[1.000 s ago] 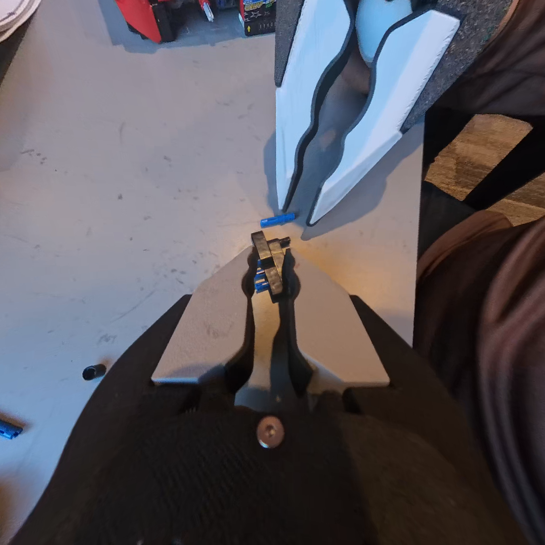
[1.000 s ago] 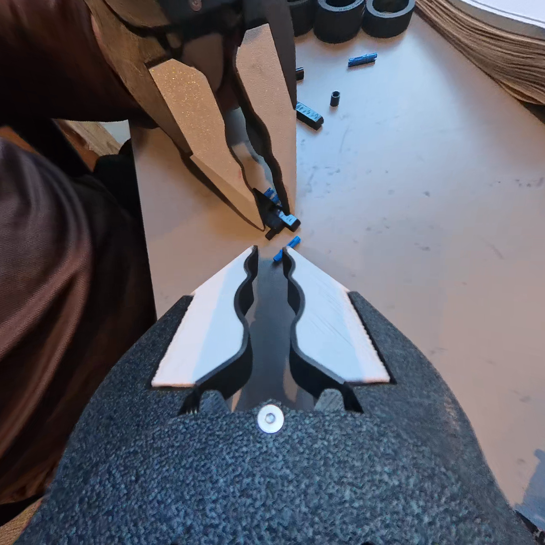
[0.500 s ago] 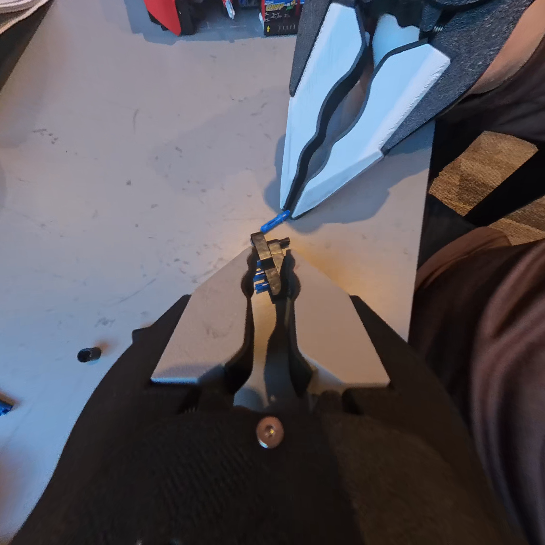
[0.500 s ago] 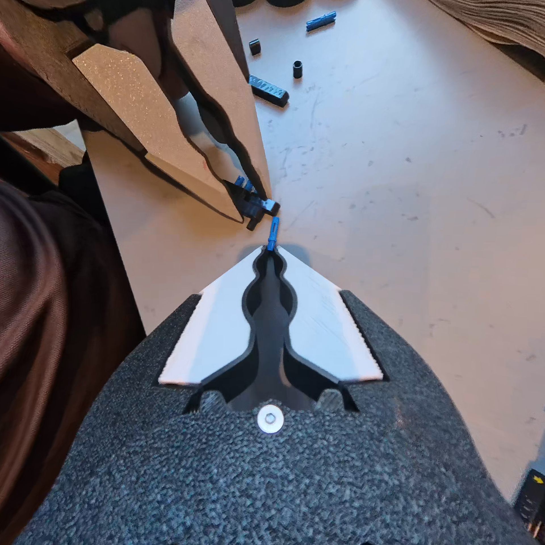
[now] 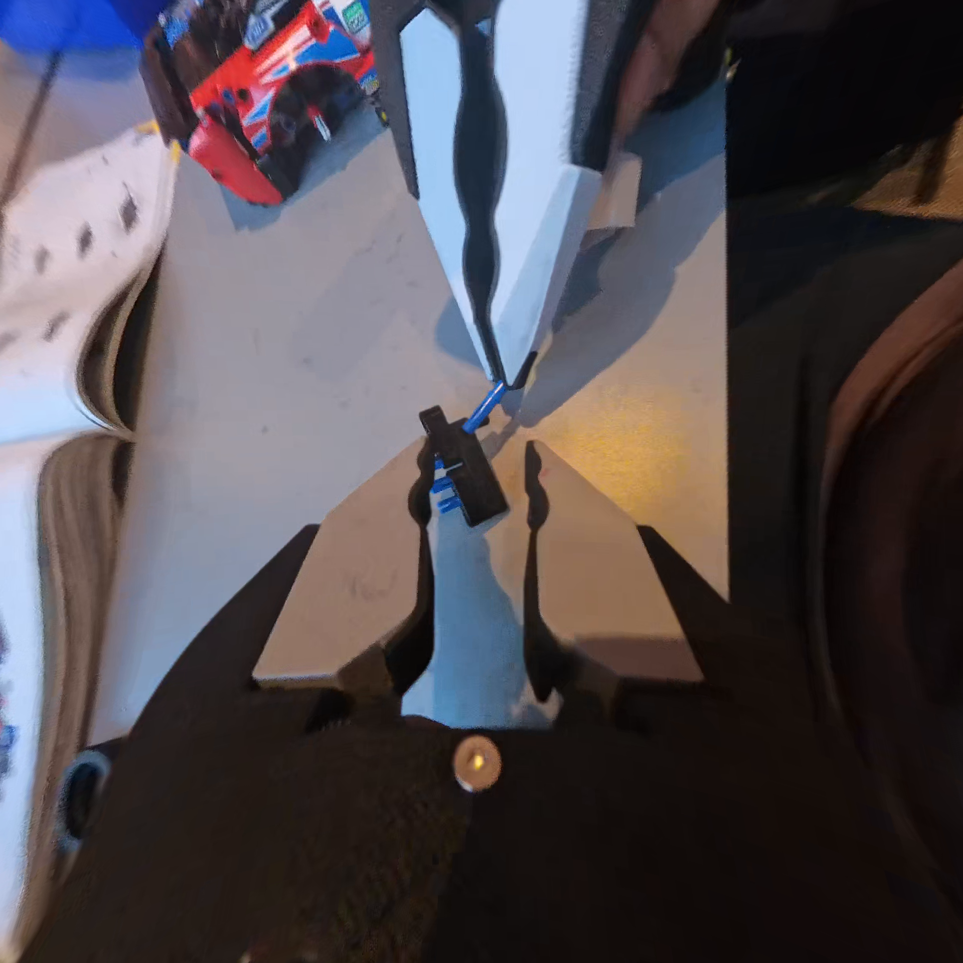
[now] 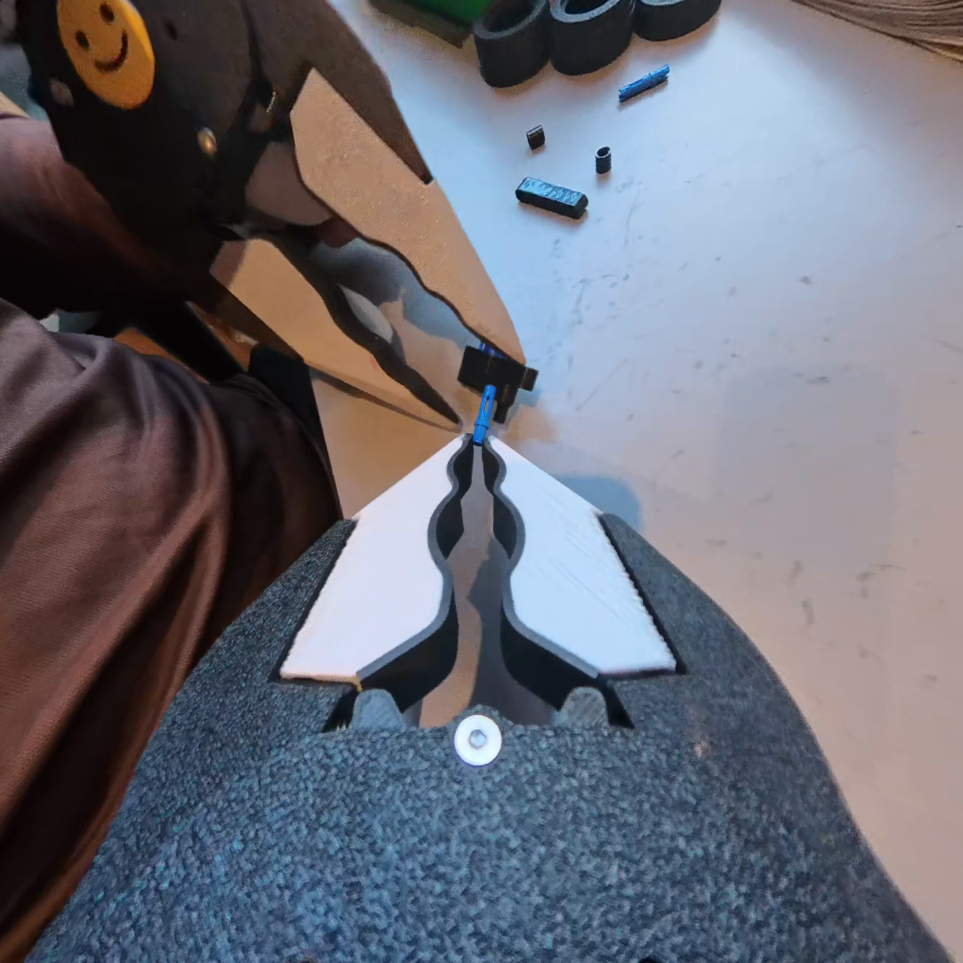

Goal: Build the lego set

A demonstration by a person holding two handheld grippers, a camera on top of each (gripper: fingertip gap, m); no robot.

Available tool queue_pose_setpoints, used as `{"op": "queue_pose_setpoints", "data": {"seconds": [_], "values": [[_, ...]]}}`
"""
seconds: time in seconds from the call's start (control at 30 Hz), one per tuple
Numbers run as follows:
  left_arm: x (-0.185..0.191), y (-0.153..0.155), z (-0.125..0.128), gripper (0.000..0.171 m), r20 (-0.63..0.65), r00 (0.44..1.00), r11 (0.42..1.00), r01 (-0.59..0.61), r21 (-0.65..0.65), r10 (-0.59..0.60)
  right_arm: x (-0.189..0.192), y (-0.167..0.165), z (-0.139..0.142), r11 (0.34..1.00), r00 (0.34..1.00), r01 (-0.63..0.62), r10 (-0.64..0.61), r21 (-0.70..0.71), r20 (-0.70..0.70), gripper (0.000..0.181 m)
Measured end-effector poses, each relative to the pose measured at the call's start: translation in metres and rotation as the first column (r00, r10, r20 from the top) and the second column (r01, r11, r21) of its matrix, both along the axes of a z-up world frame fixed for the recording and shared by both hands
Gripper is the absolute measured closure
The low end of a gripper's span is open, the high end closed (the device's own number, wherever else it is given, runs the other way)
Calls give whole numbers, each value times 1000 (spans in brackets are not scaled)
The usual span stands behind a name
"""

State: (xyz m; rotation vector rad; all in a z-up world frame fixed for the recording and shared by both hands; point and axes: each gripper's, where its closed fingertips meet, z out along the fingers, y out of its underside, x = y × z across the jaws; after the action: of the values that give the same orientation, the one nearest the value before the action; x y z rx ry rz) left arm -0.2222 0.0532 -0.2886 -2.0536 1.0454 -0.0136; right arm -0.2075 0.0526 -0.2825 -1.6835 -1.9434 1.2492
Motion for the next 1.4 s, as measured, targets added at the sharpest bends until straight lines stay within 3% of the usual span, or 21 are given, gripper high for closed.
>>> {"op": "queue_pose_setpoints", "data": {"seconds": [0.1,0.23,0.37,0.5,0.63,0.73,0.8,0.93,1.1,1.4], "values": [[-1,1,1,147,-88,996,998,18,64,-12,1,-5,4,998,1000,-14,14,-67,-2,178],[-5,2,-6,149,-78,997,999,1,32,2,1,0,0,992,1000,13,-11,-124,22,178],[-9,2,-3,139,26,999,999,-27,-28,28,0,4,1,986,999,32,-28,-162,30,178],[1,-5,9,134,209,978,996,17,-85,1,0,3,0,982,999,28,-21,-189,38,178],[-9,-10,-4,132,371,917,935,-5,-354,145,0,2,-1,982,999,23,-15,-187,42,178],[-10,-5,14,136,439,891,960,11,-279,117,-1,0,0,982,999,15,-8,-188,38,178],[-10,-4,21,142,366,929,983,12,-182,57,-1,-5,3,975,1000,-4,11,-224,28,178],[-4,-8,10,153,69,996,998,57,-35,-55,-2,-13,10,952,999,-30,35,-303,11,178],[2,-7,7,164,-133,985,988,120,98,-107,-1,-18,9,947,998,-48,58,-319,23,178],[1,-6,-2,170,-274,956,978,153,145,-109,-1,-16,9,947,999,-36,46,-319,24,178]]}}
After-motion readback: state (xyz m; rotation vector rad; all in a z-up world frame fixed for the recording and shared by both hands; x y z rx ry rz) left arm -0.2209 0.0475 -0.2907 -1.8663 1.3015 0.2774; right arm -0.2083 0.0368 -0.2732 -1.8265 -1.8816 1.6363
